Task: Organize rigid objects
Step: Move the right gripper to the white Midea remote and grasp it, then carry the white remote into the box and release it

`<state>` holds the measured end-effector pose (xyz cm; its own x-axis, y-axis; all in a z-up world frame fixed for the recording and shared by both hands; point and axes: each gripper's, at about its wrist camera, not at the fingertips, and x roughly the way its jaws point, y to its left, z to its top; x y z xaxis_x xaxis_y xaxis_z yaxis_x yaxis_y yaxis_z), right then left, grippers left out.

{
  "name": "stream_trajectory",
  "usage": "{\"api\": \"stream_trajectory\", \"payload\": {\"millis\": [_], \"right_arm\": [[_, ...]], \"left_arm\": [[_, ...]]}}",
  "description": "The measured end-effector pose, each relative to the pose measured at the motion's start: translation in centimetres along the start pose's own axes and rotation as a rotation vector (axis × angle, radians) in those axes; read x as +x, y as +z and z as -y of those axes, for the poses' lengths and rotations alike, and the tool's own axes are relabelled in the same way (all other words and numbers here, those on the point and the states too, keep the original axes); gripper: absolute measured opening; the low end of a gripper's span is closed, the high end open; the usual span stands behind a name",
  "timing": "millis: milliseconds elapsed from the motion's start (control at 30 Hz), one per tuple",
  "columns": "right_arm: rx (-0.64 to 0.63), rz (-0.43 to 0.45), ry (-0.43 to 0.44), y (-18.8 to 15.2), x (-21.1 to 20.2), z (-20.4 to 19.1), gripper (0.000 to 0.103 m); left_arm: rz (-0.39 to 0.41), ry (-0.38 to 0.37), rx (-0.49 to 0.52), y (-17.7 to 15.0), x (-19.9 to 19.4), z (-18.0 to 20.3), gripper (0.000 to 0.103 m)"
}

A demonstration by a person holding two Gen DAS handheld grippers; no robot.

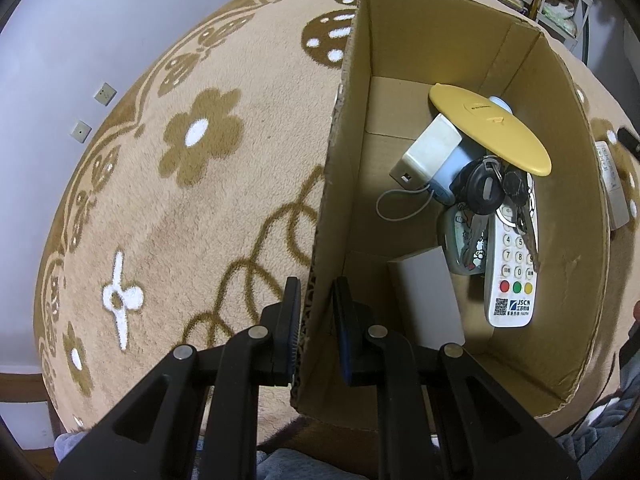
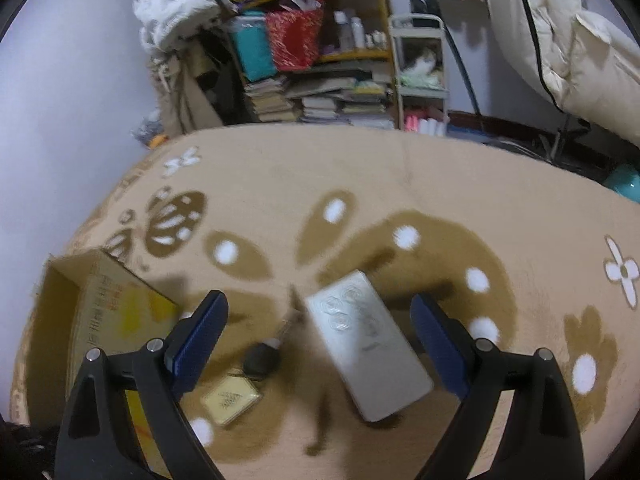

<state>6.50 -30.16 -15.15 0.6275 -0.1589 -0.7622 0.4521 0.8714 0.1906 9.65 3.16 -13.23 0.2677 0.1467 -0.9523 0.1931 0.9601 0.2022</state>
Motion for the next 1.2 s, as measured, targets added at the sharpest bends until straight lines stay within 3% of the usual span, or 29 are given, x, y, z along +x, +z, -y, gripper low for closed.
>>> {"api": "stream_trajectory", "payload": {"millis": [133, 300, 433, 500, 567, 800, 1000, 1100, 1200], "right_arm": [[0.011, -0.045, -0.035, -0.9, 1.7, 1.4, 0.097], [0.017, -0.101, -0.023, -2.0, 3.5, 1.9, 0.075], [-0.005, -0.098, -0.084, -2.9, 4.1, 1.3, 0.069], [-0.029, -0.099, -0.120, -2.9, 4.1, 0.8, 0.058], [-0.012, -0.103, -0.148, -2.7, 3.8, 0.7, 0.054], [0.047, -0.074, -0.037, -1.2, 1.6, 0.2, 0.053], [-0.012, -0.003, 0.103, 1.0, -2.6, -3.1, 0.053], [-0.092, 0.012, 0.124, 1.6, -4.0, -5.5, 0.053], [-0.157, 0.017, 0.206, 1.8, -5.8, -8.1, 0.053]], "left_arm": [[0.000, 0.001, 0.001, 0.0, 0.0, 0.0, 0.015], [0.000, 0.002, 0.001, 0.0, 0.0, 0.0, 0.016], [0.000, 0.001, 0.001, 0.0, 0.0, 0.0, 0.016], [0.000, 0.003, 0.002, 0.0, 0.0, 0.0, 0.016], [0.000, 0.003, 0.002, 0.0, 0.0, 0.0, 0.016], [-0.001, 0.000, 0.001, 0.0, 0.0, 0.0, 0.016], [-0.002, 0.000, 0.000, 0.0, 0.1, 0.1, 0.016], [-0.002, -0.002, -0.001, 0.0, 0.1, 0.0, 0.016], [-0.002, -0.001, 0.000, 0.0, 0.1, 0.1, 0.016]]}}
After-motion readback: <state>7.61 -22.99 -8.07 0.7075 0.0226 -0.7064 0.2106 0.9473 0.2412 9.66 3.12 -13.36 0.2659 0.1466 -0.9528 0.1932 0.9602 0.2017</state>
